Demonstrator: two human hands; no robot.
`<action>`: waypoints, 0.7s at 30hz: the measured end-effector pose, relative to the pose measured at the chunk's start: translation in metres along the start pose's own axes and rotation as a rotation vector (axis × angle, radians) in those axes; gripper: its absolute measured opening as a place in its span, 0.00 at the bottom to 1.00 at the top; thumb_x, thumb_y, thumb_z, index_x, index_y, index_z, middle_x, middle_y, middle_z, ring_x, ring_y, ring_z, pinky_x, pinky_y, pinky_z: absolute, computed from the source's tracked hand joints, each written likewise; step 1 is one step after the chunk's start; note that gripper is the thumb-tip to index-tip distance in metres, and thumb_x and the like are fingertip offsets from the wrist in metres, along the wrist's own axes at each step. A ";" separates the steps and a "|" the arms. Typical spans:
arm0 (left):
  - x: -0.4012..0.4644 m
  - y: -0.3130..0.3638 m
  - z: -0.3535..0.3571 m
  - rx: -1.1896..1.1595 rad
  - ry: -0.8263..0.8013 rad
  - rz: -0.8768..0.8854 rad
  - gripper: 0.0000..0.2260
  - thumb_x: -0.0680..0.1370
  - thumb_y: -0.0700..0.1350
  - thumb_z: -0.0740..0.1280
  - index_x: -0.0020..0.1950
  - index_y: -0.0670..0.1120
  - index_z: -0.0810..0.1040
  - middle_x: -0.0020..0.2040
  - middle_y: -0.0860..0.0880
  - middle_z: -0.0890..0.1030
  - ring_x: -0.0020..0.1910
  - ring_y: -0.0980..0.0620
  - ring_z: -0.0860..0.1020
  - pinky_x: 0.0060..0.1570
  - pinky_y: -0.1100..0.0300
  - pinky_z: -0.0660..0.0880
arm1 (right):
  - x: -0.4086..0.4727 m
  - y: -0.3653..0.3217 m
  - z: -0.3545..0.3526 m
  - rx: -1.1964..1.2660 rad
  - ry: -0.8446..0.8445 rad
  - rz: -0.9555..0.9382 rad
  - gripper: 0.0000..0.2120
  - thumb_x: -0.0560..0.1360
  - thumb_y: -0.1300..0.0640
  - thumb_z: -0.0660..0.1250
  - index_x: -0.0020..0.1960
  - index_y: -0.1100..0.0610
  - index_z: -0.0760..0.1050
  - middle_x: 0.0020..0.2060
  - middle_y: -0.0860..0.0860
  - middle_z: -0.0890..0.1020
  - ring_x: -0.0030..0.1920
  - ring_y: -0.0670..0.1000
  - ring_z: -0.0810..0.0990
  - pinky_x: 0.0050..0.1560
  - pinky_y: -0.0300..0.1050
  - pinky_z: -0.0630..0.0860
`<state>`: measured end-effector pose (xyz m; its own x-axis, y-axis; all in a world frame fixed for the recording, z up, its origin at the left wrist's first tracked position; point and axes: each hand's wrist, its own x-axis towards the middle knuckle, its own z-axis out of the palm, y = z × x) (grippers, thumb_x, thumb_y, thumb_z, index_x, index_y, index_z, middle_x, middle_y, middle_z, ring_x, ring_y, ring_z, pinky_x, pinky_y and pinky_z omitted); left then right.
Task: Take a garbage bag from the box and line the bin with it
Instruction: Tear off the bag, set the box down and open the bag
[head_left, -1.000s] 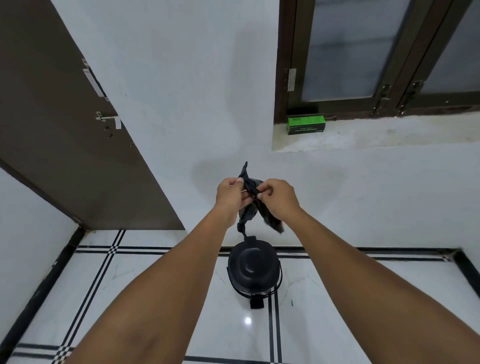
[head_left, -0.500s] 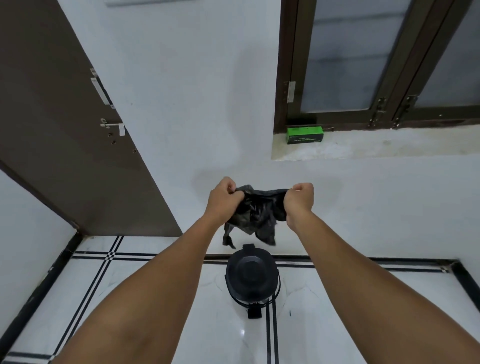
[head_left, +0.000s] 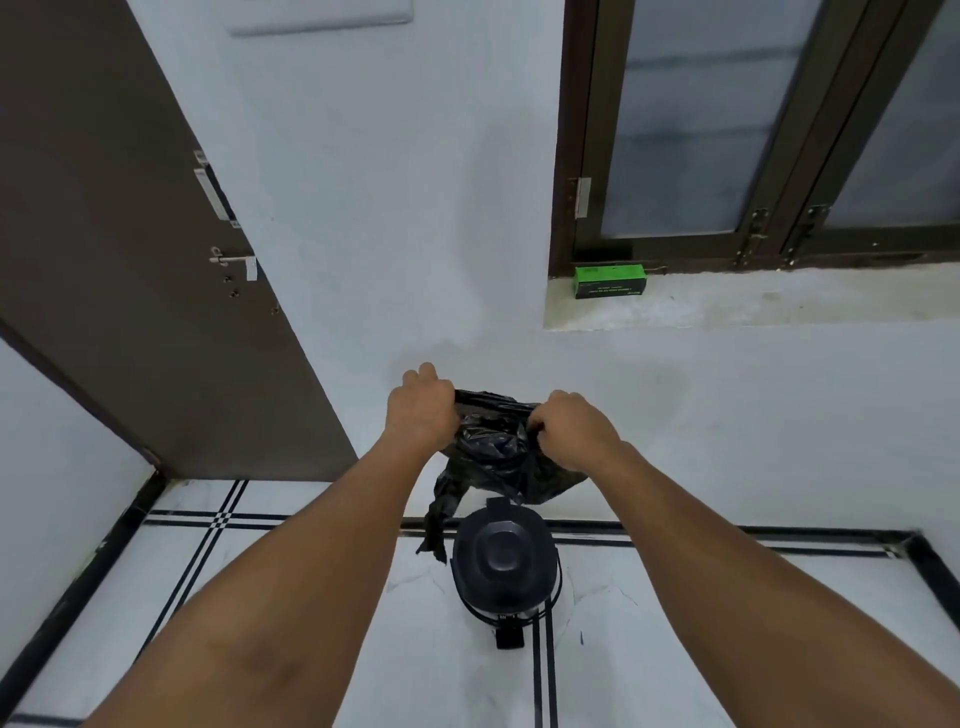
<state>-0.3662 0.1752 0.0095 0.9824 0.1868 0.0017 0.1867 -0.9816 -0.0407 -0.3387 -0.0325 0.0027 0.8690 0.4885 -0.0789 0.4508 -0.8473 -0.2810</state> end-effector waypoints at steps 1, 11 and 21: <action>0.000 0.001 -0.001 -0.005 0.010 0.012 0.13 0.77 0.38 0.63 0.59 0.42 0.80 0.59 0.43 0.72 0.56 0.42 0.71 0.48 0.53 0.73 | -0.001 -0.001 0.002 -0.011 0.022 0.011 0.17 0.78 0.65 0.60 0.64 0.54 0.78 0.51 0.53 0.72 0.58 0.57 0.74 0.48 0.48 0.74; -0.009 0.007 0.004 0.000 0.068 0.186 0.17 0.75 0.38 0.67 0.64 0.43 0.78 0.57 0.43 0.76 0.55 0.42 0.74 0.49 0.52 0.74 | -0.005 -0.004 0.006 -0.097 0.081 0.076 0.20 0.78 0.62 0.64 0.69 0.57 0.70 0.60 0.57 0.76 0.55 0.59 0.79 0.52 0.53 0.79; -0.012 -0.004 0.020 -0.239 -0.036 0.046 0.13 0.76 0.33 0.63 0.59 0.42 0.77 0.59 0.44 0.73 0.53 0.42 0.77 0.50 0.49 0.79 | -0.012 0.003 0.018 0.069 -0.033 0.160 0.23 0.78 0.65 0.60 0.73 0.58 0.65 0.61 0.60 0.73 0.48 0.61 0.78 0.44 0.51 0.74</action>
<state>-0.3787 0.1782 -0.0102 0.9898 0.1389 -0.0301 0.1421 -0.9699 0.1975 -0.3512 -0.0375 -0.0147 0.9208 0.3562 -0.1587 0.2912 -0.8989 -0.3275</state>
